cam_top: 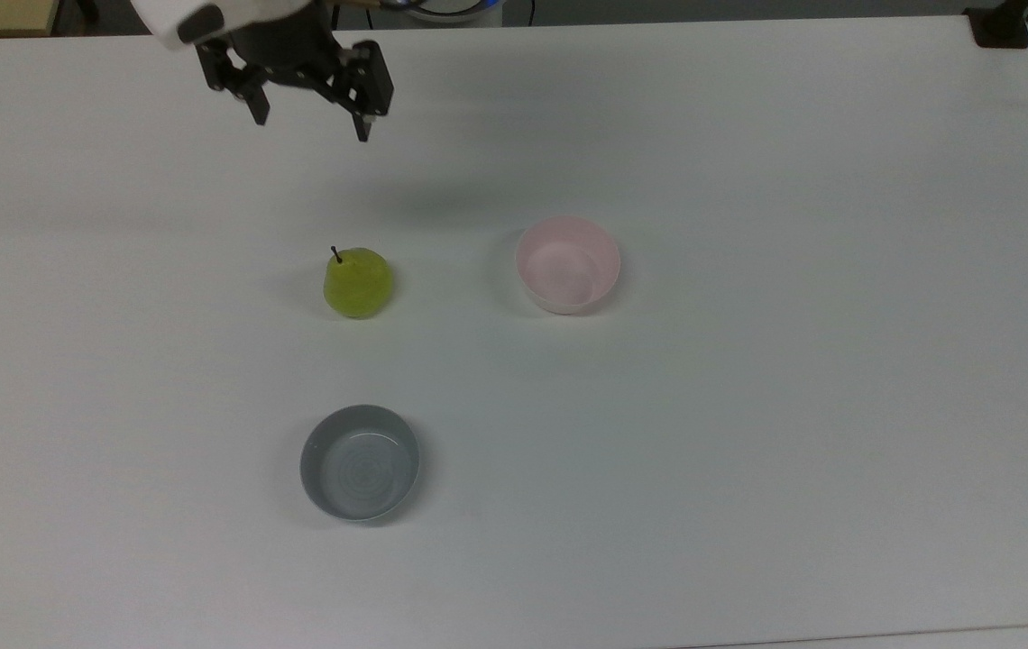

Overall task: Place the pear in the bowl
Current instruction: 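Move the open gripper down over the yellow-green pear, then close the gripper around the pear's body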

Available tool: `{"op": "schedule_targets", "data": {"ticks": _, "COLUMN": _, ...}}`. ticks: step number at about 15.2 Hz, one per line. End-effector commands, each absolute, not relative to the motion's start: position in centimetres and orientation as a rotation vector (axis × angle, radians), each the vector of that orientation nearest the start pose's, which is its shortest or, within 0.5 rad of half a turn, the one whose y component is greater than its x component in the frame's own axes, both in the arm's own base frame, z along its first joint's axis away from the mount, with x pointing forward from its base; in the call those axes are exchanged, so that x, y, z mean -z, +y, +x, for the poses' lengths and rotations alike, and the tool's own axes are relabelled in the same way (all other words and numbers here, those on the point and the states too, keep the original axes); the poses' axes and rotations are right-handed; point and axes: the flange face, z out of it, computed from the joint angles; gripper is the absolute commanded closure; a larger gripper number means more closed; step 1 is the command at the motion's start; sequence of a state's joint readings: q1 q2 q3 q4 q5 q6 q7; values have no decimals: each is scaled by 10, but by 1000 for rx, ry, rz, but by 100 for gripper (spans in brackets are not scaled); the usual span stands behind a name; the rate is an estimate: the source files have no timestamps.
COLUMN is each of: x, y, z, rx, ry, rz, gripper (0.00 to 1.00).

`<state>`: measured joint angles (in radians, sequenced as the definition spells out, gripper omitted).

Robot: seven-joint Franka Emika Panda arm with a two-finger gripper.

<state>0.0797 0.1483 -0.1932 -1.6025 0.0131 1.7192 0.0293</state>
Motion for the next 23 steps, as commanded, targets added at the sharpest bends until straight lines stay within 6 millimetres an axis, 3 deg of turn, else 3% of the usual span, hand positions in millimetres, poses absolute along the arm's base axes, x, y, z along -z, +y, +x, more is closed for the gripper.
{"op": "schedule_targets", "data": {"ticks": 1, "x": -493, "y": -33, "z": 619, "rx": -133, "ry": 96, "rz": -3162, "gripper": 0}}
{"op": "schedule_targets", "data": {"ticks": 5, "x": -446, "y": -34, "z": 639, "rx": -125, "ry": -5, "rz": -3177, "gripper": 0}}
{"op": "schedule_targets", "data": {"ticks": 8, "x": -413, "y": -37, "z": 646, "rx": -157, "ry": -74, "rz": -3189, "gripper": 0}}
{"op": "schedule_targets", "data": {"ticks": 11, "x": -368, "y": -40, "z": 648, "rx": -165, "ry": -104, "rz": -3226, "gripper": 0}}
{"op": "schedule_targets", "data": {"ticks": 15, "x": -341, "y": -42, "z": 651, "rx": -197, "ry": -135, "rz": -3243, "gripper": 0}}
{"op": "schedule_targets", "data": {"ticks": 18, "x": -334, "y": -44, "z": 649, "rx": -223, "ry": -215, "rz": -3233, "gripper": 0}}
{"op": "schedule_targets", "data": {"ticks": 20, "x": -332, "y": -44, "z": 648, "rx": -226, "ry": -215, "rz": -3232, "gripper": 11}}
{"op": "schedule_targets", "data": {"ticks": 23, "x": -334, "y": -45, "z": 648, "rx": -232, "ry": -233, "rz": -3228, "gripper": 58}}
